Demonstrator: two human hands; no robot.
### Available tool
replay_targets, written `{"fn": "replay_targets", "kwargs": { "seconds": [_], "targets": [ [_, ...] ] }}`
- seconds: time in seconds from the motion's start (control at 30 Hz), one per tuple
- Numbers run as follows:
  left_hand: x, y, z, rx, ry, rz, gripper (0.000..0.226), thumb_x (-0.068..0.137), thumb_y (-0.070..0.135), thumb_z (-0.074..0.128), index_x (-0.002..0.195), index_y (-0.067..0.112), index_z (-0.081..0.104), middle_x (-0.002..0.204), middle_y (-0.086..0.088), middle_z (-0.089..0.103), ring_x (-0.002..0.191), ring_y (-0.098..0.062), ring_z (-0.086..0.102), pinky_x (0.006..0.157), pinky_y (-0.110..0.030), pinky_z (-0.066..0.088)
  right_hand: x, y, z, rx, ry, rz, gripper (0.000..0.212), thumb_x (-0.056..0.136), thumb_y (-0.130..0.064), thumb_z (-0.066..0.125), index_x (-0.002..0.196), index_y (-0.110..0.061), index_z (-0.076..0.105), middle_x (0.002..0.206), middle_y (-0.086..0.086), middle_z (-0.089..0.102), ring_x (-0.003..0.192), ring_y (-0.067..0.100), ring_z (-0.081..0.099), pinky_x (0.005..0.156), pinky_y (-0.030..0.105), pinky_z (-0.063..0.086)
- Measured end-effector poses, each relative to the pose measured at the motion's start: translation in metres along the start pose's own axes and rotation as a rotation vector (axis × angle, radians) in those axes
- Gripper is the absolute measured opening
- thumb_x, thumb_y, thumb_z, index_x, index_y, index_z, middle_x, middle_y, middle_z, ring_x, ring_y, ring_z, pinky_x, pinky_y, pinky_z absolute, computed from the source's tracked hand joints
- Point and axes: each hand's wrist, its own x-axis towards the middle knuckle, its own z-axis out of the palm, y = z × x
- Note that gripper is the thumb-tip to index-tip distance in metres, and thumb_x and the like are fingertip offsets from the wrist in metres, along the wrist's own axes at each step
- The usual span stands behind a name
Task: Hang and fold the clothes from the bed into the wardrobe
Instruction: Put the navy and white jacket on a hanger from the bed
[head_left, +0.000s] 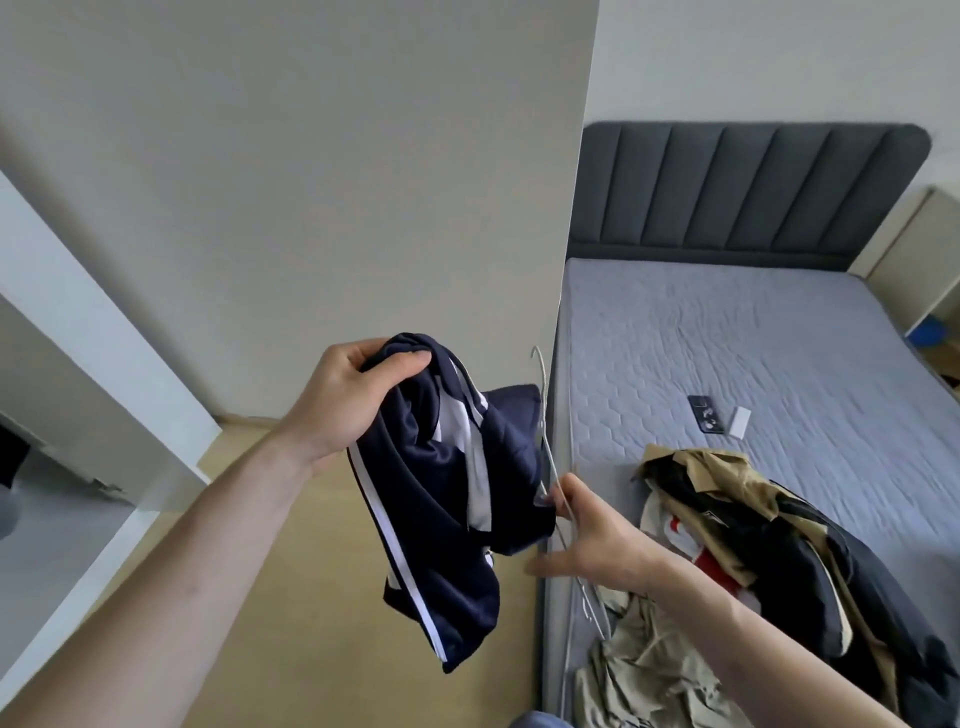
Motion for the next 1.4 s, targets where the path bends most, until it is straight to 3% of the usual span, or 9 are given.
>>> {"fn": "replay_targets", "kwargs": {
  "seconds": [0.13,0.27,0.4,0.53,0.8,1.0,1.13,1.23,1.4],
  "targets": [
    [0.007,-0.006,-0.017,0.062,0.059,0.005,0.032,0.086,0.045,0.075,0.091,0.014,0.079,0.090,-0.012,0.077,0.083,-0.017,0.074,0.075,-0.029,0.057,0.007,-0.024,0.006,0.180,0.225,-0.050,0.021,0.078,-0.034,0.078,0.077,-0.035,0.057,0.069,-0.006,0.059,0.071,0.011,0.061,0.069,0.040,0.055],
    [0.015,-0.034,-0.044,0.451,0.232,0.004,0.037,0.087,0.053,0.070,0.080,0.017,0.071,0.065,-0.003,0.063,0.060,-0.009,0.055,0.061,-0.030,0.043,0.011,-0.061,-0.012,0.335,0.337,-0.139,0.039,0.083,-0.036,0.071,0.067,-0.032,0.035,0.063,-0.010,0.036,0.058,0.010,0.035,0.054,0.019,0.035],
    [0.016,-0.072,-0.047,0.696,0.251,-0.061,0.040,0.091,0.043,0.070,0.062,0.019,0.056,0.048,0.009,0.047,0.052,-0.016,0.048,0.053,-0.032,0.033,0.019,-0.095,-0.023,0.397,0.351,-0.156,0.040,0.085,-0.031,0.070,0.068,-0.028,0.033,0.065,0.001,0.033,0.058,0.016,0.038,0.048,0.027,0.035],
    [0.002,-0.088,-0.028,0.860,0.172,-0.083,0.012,0.089,0.031,0.072,0.081,0.024,0.067,0.087,0.004,0.065,0.083,-0.022,0.063,0.070,-0.032,0.047,0.026,-0.113,-0.016,0.434,0.348,-0.138,0.038,0.086,-0.025,0.070,0.070,-0.024,0.035,0.061,0.008,0.040,0.060,0.027,0.053,0.058,0.046,0.042],
    [-0.078,-0.073,0.054,0.467,-0.160,-0.010,0.037,0.077,0.059,0.074,0.107,0.042,0.063,0.104,0.025,0.069,0.094,0.002,0.067,0.073,-0.020,0.056,0.030,-0.109,0.011,0.226,0.374,-0.130,0.041,0.082,-0.032,0.069,0.064,-0.027,0.033,0.065,0.000,0.034,0.066,0.022,0.034,0.062,0.042,0.034],
    [-0.077,-0.072,0.066,0.414,-0.123,-0.033,0.022,0.088,0.047,0.064,0.104,0.033,0.068,0.096,0.018,0.075,0.094,-0.005,0.070,0.085,-0.041,0.057,0.024,-0.108,0.006,0.146,0.326,-0.169,0.044,0.082,-0.041,0.068,0.065,-0.026,0.030,0.060,-0.002,0.032,0.059,0.018,0.031,0.056,0.035,0.031],
    [-0.072,-0.071,0.062,0.377,-0.070,0.004,0.013,0.098,0.032,0.058,0.094,0.030,0.071,0.084,0.012,0.074,0.077,-0.005,0.069,0.075,-0.030,0.055,0.018,-0.105,-0.005,0.191,0.300,-0.153,0.044,0.084,-0.039,0.069,0.065,-0.029,0.031,0.052,-0.007,0.041,0.041,0.015,0.047,0.043,0.027,0.037],
    [-0.068,-0.067,0.052,0.237,-0.023,-0.020,0.021,0.105,0.024,0.054,0.091,0.022,0.070,0.081,0.009,0.072,0.074,-0.007,0.064,0.072,-0.029,0.049,0.006,-0.097,-0.020,0.169,0.318,-0.172,0.046,0.092,-0.032,0.066,0.066,-0.032,0.028,0.081,-0.010,0.076,0.041,0.017,0.040,0.040,0.028,0.040],
    [-0.063,-0.056,0.037,-0.014,-0.062,-0.068,0.039,0.110,0.028,0.047,0.103,-0.009,0.059,0.094,-0.021,0.065,0.089,-0.022,0.058,0.084,-0.043,0.047,-0.020,-0.081,-0.030,0.052,0.376,-0.095,0.047,0.083,-0.054,0.072,0.070,-0.031,0.032,0.113,-0.013,0.077,0.036,0.012,0.037,0.039,0.021,0.036]
  ]
}}
